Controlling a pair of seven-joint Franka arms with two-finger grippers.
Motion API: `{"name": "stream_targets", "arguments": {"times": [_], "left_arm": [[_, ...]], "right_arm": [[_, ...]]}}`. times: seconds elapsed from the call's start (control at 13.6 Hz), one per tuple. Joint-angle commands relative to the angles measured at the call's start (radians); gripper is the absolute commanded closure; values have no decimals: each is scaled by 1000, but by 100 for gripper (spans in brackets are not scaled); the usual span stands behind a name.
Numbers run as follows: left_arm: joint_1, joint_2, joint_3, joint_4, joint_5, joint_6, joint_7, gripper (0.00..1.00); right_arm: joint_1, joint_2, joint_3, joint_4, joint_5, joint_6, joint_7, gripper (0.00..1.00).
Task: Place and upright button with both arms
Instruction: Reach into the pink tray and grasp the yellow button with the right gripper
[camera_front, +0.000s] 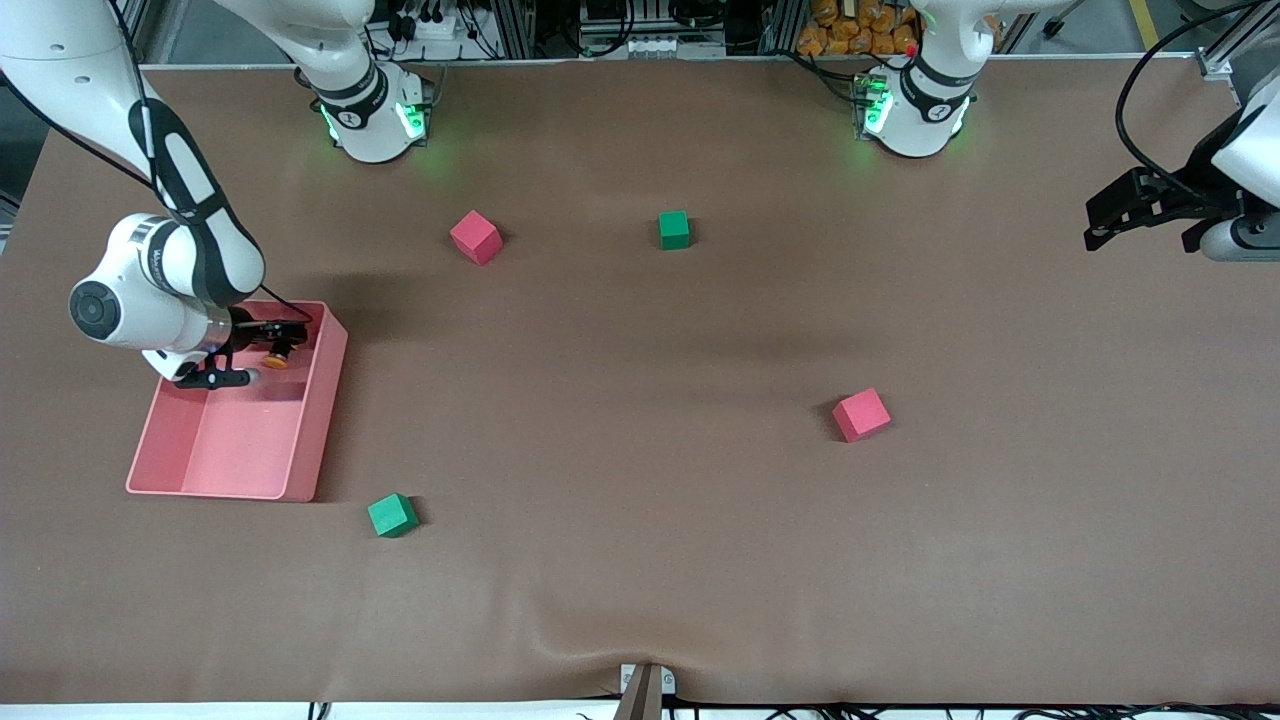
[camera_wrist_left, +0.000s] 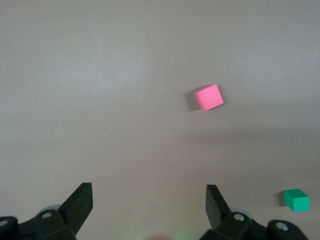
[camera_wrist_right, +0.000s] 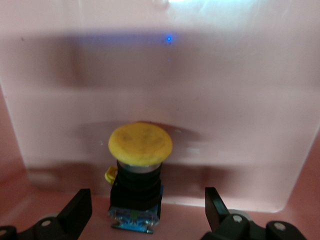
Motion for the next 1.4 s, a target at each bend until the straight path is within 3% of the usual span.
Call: {"name": "stream_targets", "arguments": {"times": [0.0,1.32], "left_arm": [[8,-17,-9,0,-14,-17,24,0],[11,-46,-15,3,-14,-83,39,0]], "right_arm": [[-18,-14,9,-3,-11,-29,-18,0],[-5,72,11,82,-12,-22,-20,0]]}}
